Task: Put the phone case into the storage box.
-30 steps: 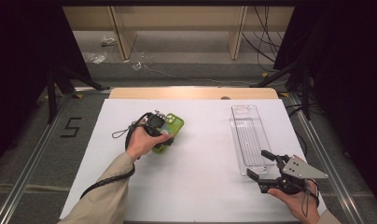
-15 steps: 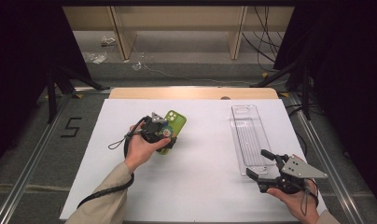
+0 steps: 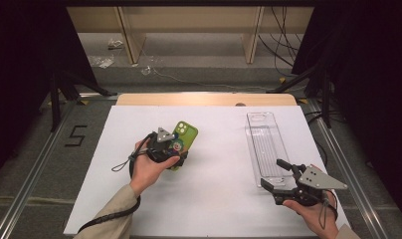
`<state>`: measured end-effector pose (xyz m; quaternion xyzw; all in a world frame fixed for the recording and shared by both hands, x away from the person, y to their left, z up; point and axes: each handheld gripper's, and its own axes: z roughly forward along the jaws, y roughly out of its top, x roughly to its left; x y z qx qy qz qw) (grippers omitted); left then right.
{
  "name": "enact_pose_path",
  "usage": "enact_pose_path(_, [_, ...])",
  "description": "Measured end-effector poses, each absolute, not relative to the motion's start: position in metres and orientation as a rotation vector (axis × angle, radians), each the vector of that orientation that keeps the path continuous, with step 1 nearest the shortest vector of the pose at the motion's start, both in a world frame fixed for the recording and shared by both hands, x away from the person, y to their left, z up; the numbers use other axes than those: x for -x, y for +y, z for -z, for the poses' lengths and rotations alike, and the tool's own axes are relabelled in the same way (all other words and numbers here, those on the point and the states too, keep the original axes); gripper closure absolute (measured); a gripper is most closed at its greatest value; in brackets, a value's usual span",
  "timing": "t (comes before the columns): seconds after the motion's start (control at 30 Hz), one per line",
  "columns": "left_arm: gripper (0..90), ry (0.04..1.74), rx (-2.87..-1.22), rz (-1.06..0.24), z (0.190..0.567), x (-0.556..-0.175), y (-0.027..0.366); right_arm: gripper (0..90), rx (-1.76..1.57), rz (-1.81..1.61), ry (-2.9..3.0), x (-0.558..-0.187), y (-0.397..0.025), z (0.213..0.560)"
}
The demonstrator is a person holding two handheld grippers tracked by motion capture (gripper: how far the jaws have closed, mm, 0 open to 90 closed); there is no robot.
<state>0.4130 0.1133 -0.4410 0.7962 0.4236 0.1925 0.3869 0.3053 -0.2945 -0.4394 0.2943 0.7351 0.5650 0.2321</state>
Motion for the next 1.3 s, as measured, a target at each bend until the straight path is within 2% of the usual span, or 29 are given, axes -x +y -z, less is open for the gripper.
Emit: enact_pose_path(1.3, [16.4,0.927,-2.008,-0.457,0.436,-0.364,0.098,16.5,-0.817,-1.592,2.043,-0.311,-0.261,0.432])
